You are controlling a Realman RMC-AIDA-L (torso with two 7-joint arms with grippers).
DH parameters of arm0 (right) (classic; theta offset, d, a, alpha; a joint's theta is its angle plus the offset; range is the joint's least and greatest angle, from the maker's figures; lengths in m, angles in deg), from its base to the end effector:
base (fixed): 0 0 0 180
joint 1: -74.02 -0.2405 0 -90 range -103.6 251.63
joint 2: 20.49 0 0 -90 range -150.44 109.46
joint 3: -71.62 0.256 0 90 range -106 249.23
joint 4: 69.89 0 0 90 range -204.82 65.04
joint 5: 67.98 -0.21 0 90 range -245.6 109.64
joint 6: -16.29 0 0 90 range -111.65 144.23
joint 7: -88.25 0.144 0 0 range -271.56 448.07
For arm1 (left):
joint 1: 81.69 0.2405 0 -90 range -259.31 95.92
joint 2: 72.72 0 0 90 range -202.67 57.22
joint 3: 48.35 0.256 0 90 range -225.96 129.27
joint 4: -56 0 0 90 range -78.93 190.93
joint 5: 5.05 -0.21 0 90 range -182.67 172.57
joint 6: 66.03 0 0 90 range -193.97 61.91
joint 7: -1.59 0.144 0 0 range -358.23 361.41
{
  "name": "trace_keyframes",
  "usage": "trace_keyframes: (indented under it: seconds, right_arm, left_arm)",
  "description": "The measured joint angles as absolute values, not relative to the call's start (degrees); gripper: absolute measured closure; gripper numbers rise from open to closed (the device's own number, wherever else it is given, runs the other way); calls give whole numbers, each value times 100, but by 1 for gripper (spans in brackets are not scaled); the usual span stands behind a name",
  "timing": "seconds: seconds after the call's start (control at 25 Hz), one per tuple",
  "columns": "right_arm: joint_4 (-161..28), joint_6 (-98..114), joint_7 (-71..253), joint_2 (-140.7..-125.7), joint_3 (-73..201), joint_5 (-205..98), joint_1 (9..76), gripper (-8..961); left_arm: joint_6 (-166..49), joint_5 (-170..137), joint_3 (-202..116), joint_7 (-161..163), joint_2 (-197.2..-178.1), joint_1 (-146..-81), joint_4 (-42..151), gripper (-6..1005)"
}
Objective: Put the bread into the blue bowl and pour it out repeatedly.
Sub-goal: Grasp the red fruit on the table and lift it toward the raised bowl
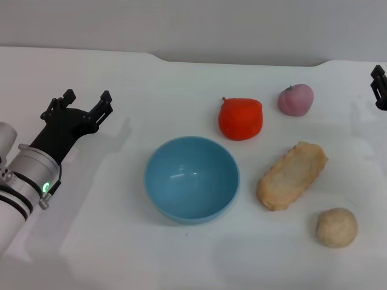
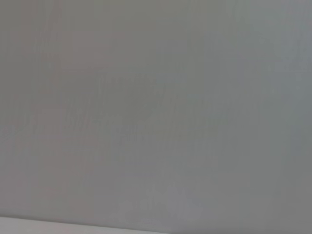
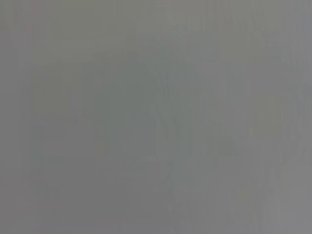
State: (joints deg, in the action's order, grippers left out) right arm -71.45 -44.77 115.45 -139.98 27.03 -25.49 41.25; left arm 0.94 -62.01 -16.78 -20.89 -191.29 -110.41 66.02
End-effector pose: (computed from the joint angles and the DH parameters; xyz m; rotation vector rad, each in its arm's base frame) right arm 0.3290 0.3551 -0.0235 -1.6771 0.7884 0.7498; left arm -0.3416 0.3099 -0.0459 -1.7087 -0.8353 -0.7401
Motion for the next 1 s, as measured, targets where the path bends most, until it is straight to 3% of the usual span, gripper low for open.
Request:
trace_keyframes:
  seconds: [0.72,1.0]
  right_arm:
    - [-7297,-4462,11555,-13987,3301,-2555,4133,559]
    - [-7260,-4435,11690,-13977,3366,-2554,4157,559]
  left_arm:
    - [146,-6333,-1643,-2301,-19106,-11254,6528,177]
    - [-558,-7457,-875,-5151,-19053,-11704,5046,184]
